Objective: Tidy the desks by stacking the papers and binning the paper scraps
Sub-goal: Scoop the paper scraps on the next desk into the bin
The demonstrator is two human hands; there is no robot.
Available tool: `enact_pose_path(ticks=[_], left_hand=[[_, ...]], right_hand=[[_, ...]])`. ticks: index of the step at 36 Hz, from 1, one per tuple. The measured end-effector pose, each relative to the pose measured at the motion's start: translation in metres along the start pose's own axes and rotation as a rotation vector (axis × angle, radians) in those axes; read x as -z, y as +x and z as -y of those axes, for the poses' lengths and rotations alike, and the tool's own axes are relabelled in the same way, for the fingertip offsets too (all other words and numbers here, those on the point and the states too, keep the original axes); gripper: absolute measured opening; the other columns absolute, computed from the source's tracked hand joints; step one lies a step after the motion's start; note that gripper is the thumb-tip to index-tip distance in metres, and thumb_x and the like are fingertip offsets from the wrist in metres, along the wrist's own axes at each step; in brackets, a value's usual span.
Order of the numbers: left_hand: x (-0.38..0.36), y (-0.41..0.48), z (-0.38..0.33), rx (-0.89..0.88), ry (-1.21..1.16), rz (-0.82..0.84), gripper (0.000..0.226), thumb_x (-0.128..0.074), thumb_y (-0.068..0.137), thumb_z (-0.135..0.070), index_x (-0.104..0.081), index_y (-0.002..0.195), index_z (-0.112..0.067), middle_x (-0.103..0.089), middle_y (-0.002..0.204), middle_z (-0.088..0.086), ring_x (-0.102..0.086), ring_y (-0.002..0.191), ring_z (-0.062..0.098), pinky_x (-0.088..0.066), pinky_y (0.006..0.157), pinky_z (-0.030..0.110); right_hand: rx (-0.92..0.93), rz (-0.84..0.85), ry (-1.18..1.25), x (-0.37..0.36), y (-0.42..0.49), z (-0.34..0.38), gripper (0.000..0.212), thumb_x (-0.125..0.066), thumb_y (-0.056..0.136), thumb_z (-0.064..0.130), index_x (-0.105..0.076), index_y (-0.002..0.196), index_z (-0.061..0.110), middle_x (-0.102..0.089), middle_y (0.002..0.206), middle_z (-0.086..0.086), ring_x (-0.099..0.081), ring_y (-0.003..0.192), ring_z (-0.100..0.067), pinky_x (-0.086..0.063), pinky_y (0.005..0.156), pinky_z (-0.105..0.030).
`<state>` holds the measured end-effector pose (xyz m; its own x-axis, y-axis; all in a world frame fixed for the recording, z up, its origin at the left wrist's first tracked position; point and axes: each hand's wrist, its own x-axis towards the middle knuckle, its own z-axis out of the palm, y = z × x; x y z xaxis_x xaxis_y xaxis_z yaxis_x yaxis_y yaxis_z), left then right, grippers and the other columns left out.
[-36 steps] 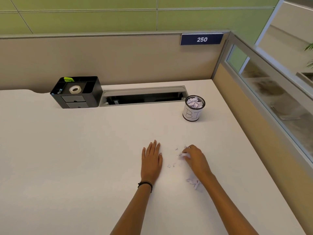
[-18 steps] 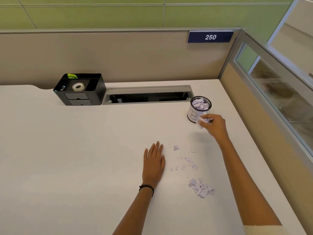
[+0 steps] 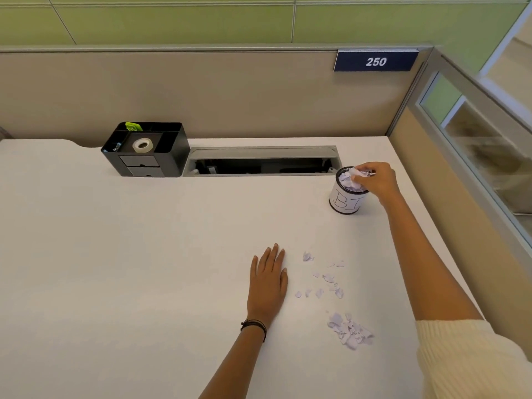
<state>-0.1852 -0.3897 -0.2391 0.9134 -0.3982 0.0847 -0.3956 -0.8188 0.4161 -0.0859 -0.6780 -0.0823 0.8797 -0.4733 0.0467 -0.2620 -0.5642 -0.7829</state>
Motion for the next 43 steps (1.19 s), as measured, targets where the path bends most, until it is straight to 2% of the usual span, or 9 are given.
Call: enact_pose_path(ticks=[5, 12, 17, 24, 31, 34, 37, 40, 43], left_hand=[[0.0, 0.001, 0.0, 0.001, -0.003, -0.006, 0.048, -0.025, 0.097, -0.03, -0.034, 0.144, -0.022, -0.03, 0.152, -0.005, -0.027, 0.139, 0.013, -0.006, 0.115, 0.034], [0.0, 0.0, 0.0, 0.001, -0.009, -0.02, 0.048, -0.025, 0.097, -0.03, -0.036, 0.143, -0.021, -0.031, 0.151, -0.004, -0.029, 0.139, 0.013, -0.007, 0.115, 0.035], [0.0, 0.0, -0.001, 0.0, -0.008, -0.021, 0.048, -0.024, 0.097, -0.03, -0.035, 0.143, -0.021, -0.03, 0.152, -0.005, -0.027, 0.139, 0.013, -0.006, 0.115, 0.035], [0.0, 0.001, -0.001, 0.002, -0.008, -0.013, 0.048, -0.024, 0.097, -0.03, -0.034, 0.144, -0.021, -0.029, 0.152, -0.005, -0.024, 0.14, 0.012, -0.006, 0.115, 0.035], [0.0, 0.0, 0.001, 0.003, -0.003, -0.004, 0.049, -0.024, 0.097, -0.03, -0.033, 0.144, -0.021, -0.028, 0.152, -0.005, -0.026, 0.14, 0.013, -0.006, 0.115, 0.035], [-0.001, 0.001, 0.001, 0.003, -0.006, 0.001, 0.049, -0.023, 0.098, -0.03, -0.032, 0.145, -0.021, -0.027, 0.153, -0.006, -0.023, 0.141, 0.012, -0.005, 0.115, 0.035], [0.0, 0.002, 0.001, 0.005, -0.006, 0.001, 0.049, -0.023, 0.097, -0.03, -0.032, 0.145, -0.021, -0.027, 0.153, -0.006, -0.023, 0.141, 0.012, -0.004, 0.115, 0.035], [0.001, 0.001, 0.0, 0.005, -0.015, 0.003, 0.05, -0.022, 0.097, -0.03, -0.031, 0.145, -0.021, -0.026, 0.153, -0.006, -0.022, 0.141, 0.013, -0.003, 0.116, 0.034], [0.001, 0.0, 0.0, -0.001, -0.018, 0.008, 0.05, -0.02, 0.098, -0.031, -0.03, 0.146, -0.022, -0.024, 0.154, -0.006, -0.02, 0.142, 0.012, -0.001, 0.116, 0.033]], right_hand=[[0.011, 0.037, -0.082, -0.002, 0.007, -0.003, 0.027, -0.068, 0.08, 0.003, -0.068, 0.107, 0.002, -0.064, 0.116, -0.016, -0.058, 0.107, -0.029, -0.047, 0.09, -0.033], [0.089, -0.076, -0.139, -0.004, -0.004, -0.015, 0.024, -0.057, 0.086, 0.003, -0.067, 0.108, 0.004, -0.064, 0.116, -0.015, -0.063, 0.1, -0.031, -0.05, 0.085, -0.036], [0.173, 0.026, -0.311, -0.015, -0.021, -0.013, 0.032, -0.047, 0.096, 0.021, -0.059, 0.123, 0.008, -0.061, 0.123, -0.013, -0.057, 0.109, -0.031, -0.041, 0.094, -0.037], [0.193, 0.093, -0.618, -0.033, -0.015, -0.031, 0.04, -0.027, 0.1, 0.028, -0.06, 0.118, 0.015, -0.064, 0.116, -0.008, -0.058, 0.109, -0.025, -0.003, 0.113, -0.052], [0.218, 0.042, -0.567, -0.029, -0.019, -0.022, 0.038, -0.029, 0.101, 0.028, -0.057, 0.123, 0.015, -0.062, 0.123, -0.009, -0.054, 0.117, -0.025, 0.001, 0.114, -0.047], [0.326, -0.16, -0.423, -0.024, -0.032, -0.012, 0.038, -0.033, 0.099, 0.026, -0.06, 0.12, 0.009, -0.06, 0.127, -0.009, -0.054, 0.118, -0.024, -0.011, 0.114, -0.039], [0.483, -0.326, -0.334, -0.03, -0.053, -0.01, 0.028, -0.044, 0.092, 0.013, -0.064, 0.111, 0.005, -0.066, 0.114, -0.011, -0.061, 0.102, -0.027, -0.035, 0.101, -0.032], [0.471, -0.209, -0.156, -0.046, -0.085, -0.018, 0.024, -0.048, 0.092, 0.006, -0.065, 0.109, 0.008, -0.067, 0.106, -0.006, -0.062, 0.095, -0.021, -0.046, 0.086, -0.028], [0.341, 0.053, -0.043, -0.059, -0.115, -0.037, 0.025, -0.048, 0.094, 0.009, -0.064, 0.113, 0.012, -0.066, 0.109, -0.001, -0.062, 0.097, -0.015, -0.05, 0.088, -0.03]])
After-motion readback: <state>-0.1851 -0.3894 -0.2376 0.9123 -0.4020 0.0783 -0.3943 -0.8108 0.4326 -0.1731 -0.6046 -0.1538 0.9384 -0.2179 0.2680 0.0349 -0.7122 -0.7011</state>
